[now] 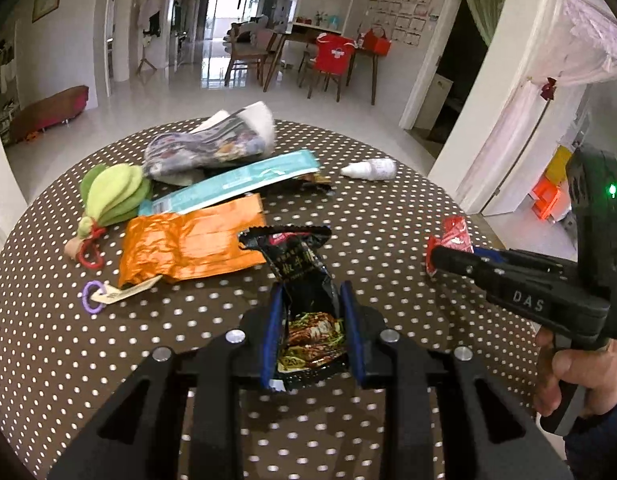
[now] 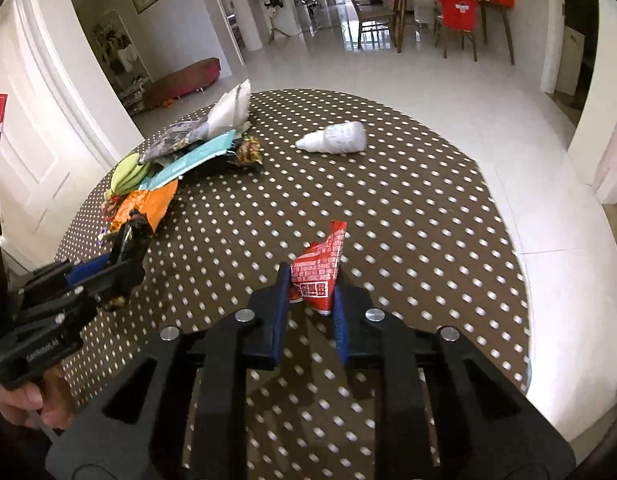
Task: Collect trash
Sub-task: 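Carry both wrappers over the blue bucket and open both grippers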
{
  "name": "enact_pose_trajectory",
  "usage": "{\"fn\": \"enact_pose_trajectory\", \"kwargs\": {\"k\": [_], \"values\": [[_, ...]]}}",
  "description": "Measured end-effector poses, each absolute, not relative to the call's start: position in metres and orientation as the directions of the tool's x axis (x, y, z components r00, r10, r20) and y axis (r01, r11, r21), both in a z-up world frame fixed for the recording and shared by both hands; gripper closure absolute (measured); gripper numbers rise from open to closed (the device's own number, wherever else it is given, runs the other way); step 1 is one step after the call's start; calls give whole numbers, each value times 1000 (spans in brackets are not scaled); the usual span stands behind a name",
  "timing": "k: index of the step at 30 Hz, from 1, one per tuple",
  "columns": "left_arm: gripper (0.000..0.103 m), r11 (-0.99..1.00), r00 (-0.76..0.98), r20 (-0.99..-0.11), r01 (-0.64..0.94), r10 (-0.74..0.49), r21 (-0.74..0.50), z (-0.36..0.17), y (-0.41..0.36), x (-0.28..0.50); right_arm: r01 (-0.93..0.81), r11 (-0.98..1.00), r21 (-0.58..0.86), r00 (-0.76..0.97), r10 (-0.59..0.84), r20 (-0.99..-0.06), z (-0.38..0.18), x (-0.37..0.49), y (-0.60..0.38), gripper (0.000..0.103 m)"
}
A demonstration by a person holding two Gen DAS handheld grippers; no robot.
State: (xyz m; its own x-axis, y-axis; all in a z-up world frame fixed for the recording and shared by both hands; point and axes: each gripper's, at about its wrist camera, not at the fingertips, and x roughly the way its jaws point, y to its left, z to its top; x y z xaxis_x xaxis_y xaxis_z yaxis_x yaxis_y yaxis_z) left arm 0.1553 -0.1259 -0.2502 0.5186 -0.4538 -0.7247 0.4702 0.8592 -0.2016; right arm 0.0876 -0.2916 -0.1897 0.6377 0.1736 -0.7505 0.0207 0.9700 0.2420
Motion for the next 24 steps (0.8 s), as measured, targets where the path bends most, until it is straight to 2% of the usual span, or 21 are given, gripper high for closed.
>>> {"fn": "enact_pose_trajectory", "kwargs": {"k": [10,17,24], "values": [[75,821,514,-701,541,-494,-182,-229,-171,146,73,950,305,732,157,-663,-152,42,-340,84],[75,746,493,-659,647,-568,-160,-200,-239,131,210,937,279,789,7,-614,-118,-10,-416,84],[75,601,376,-652,784,-658,-154,-195,-340,92,424,858,290,733,-136,-667,-146,-60,-507,84]]}}
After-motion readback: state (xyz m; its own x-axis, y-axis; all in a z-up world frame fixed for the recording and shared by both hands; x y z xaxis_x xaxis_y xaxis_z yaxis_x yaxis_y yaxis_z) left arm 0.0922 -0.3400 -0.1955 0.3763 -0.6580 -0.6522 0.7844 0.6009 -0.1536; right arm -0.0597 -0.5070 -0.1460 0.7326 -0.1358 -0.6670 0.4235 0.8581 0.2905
